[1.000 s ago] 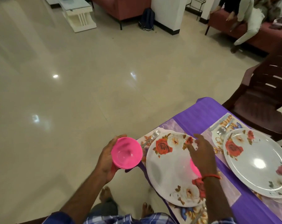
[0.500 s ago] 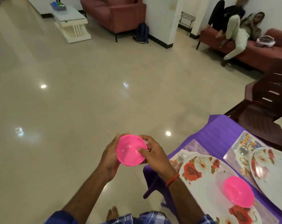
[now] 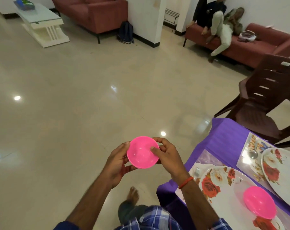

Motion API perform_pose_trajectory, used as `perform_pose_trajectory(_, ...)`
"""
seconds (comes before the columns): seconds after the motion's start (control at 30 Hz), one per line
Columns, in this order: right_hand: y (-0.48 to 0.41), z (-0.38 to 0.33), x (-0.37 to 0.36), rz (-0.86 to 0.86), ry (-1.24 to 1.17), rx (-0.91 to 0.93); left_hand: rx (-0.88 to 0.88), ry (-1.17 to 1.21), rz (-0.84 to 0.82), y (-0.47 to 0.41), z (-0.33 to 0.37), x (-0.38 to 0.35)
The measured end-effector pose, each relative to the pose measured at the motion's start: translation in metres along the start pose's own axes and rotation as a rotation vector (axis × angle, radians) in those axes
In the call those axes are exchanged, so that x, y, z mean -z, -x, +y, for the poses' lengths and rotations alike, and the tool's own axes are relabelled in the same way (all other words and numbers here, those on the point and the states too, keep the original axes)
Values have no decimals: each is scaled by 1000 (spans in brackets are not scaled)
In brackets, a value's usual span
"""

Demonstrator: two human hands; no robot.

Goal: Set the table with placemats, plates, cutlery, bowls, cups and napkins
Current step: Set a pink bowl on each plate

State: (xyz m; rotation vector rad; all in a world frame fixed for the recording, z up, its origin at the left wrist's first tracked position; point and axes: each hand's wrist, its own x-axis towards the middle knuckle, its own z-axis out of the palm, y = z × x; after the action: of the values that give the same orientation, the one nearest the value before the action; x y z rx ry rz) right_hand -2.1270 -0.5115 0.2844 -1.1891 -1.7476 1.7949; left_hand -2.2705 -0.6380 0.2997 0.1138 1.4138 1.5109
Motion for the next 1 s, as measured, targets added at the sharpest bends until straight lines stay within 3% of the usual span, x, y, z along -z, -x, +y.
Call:
perform_pose_trajectory(0.47,-158,-44,2,104,-117,31,-9,-109,-67,-163,103,-17)
perform_pose_trajectory(0.8,-218,-53,32,318,-207,-31,63,-168,-171,-250,140,-64)
perform_pose_trajectory(1.0,-273,-75,58,456,-204,-21,90,-249,-323,-335,171,-103)
